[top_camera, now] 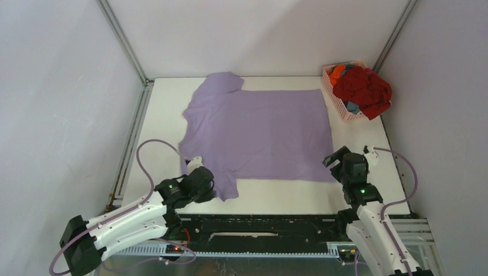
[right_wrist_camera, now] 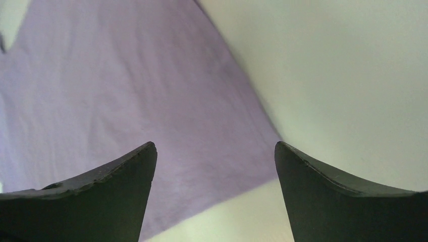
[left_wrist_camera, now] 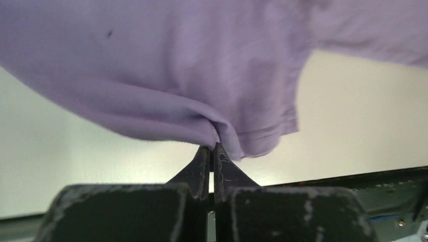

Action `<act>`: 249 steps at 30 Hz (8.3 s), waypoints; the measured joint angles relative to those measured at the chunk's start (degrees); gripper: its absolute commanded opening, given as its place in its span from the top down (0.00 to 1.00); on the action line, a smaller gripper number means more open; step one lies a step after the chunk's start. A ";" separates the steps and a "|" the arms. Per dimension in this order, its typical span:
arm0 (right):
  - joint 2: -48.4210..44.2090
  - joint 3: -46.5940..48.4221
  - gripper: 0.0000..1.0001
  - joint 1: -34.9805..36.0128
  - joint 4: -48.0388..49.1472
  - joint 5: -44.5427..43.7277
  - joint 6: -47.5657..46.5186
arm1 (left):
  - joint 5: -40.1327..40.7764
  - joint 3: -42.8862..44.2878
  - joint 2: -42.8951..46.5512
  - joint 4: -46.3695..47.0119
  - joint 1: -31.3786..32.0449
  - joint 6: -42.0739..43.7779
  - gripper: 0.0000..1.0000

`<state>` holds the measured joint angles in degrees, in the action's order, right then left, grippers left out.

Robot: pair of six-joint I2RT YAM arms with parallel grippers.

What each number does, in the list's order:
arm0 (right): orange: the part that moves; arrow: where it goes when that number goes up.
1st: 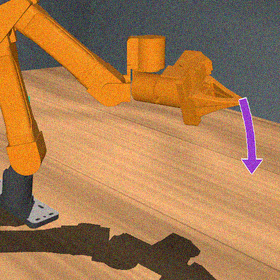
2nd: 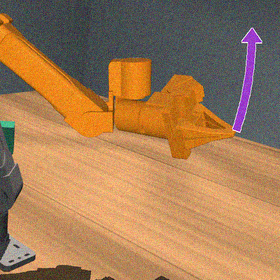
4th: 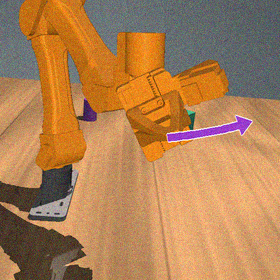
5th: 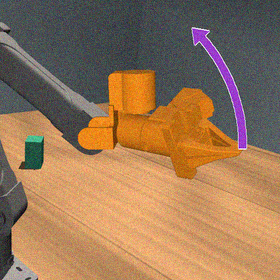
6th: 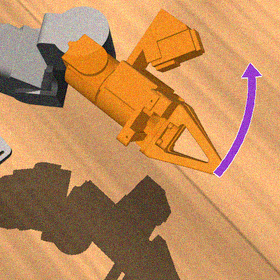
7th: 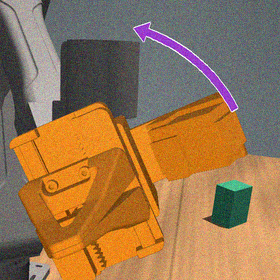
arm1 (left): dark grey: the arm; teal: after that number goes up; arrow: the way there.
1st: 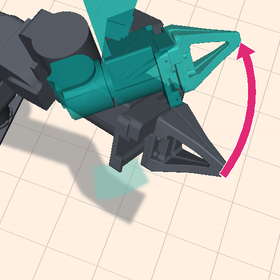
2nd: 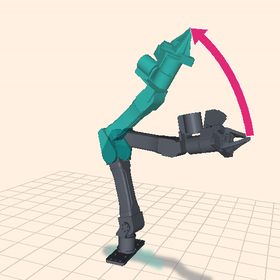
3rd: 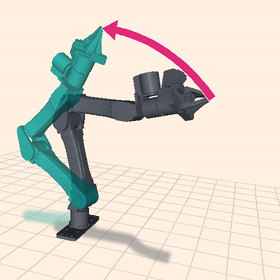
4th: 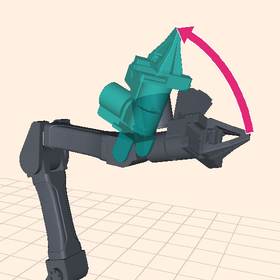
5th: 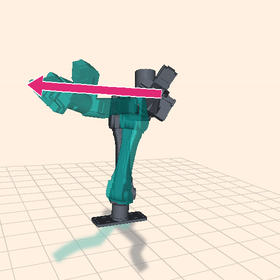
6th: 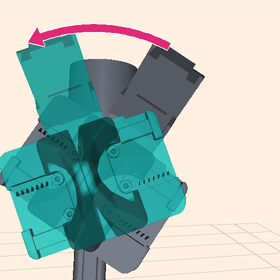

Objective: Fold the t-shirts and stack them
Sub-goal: Fold the T-shirt at the center of the board.

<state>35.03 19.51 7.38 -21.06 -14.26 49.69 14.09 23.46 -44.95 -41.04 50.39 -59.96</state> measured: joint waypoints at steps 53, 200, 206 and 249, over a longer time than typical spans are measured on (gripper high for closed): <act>17.64 1.20 1.00 1.95 4.35 -0.59 1.64 | 2.54 7.50 -7.61 27.21 -19.87 16.02 1.00; 27.30 6.93 0.00 7.17 20.44 11.67 -8.83 | -10.47 76.08 -77.83 20.52 -42.58 27.36 0.00; 30.16 6.91 0.00 5.75 22.12 14.91 -9.68 | -13.38 94.77 -93.31 14.64 -44.92 27.43 0.04; 46.97 28.13 0.13 5.31 11.08 -1.05 -13.35 | -0.74 106.73 -99.84 -7.10 -38.51 38.60 1.00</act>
<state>82.00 47.64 12.69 -9.98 -15.31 36.34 13.34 130.19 -144.79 -48.14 11.88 -21.37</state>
